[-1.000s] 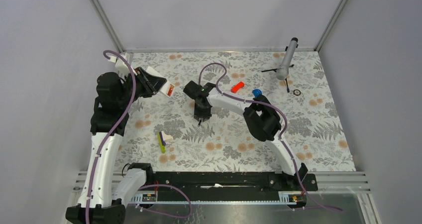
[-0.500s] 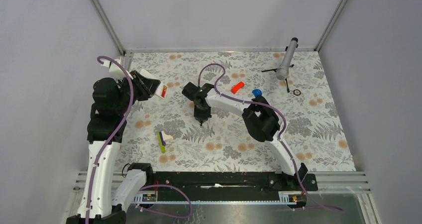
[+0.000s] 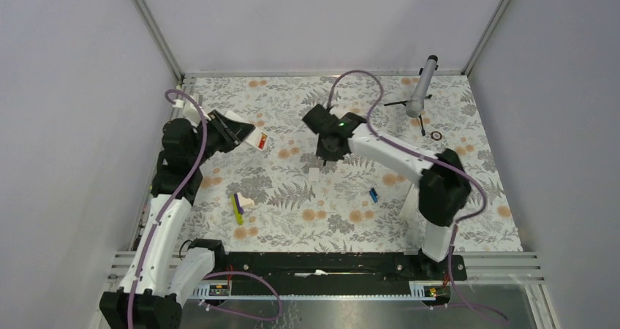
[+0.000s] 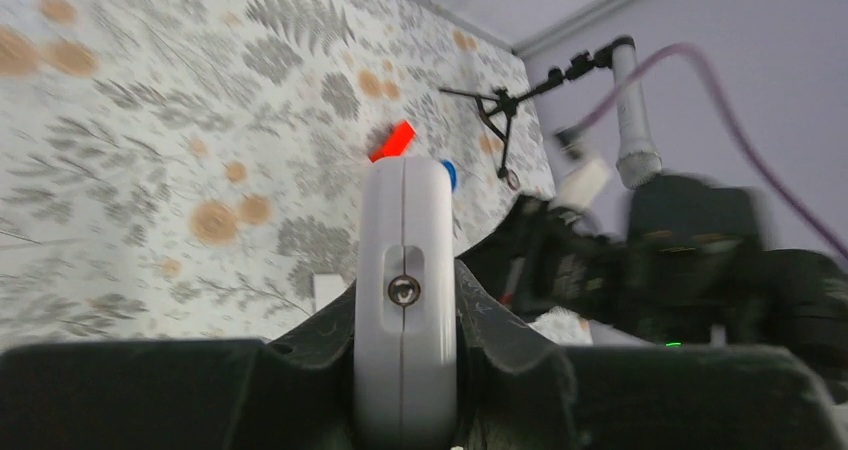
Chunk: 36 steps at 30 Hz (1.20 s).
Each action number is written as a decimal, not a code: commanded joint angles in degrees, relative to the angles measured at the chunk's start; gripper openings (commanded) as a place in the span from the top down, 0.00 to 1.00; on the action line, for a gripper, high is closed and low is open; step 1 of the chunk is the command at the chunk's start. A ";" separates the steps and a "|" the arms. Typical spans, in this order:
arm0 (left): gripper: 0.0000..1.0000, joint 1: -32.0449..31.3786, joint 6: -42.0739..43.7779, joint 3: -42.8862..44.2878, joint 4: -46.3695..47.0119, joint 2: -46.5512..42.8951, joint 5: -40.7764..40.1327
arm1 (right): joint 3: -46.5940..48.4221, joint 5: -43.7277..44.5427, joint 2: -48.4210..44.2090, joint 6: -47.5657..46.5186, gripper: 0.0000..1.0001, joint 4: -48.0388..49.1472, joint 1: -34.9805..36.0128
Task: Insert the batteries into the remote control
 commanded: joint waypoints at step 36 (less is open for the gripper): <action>1.00 -20.50 -37.57 -12.31 49.69 17.15 -10.67 | 14.89 -4.52 -13.58 2.42 0.91 4.04 -0.05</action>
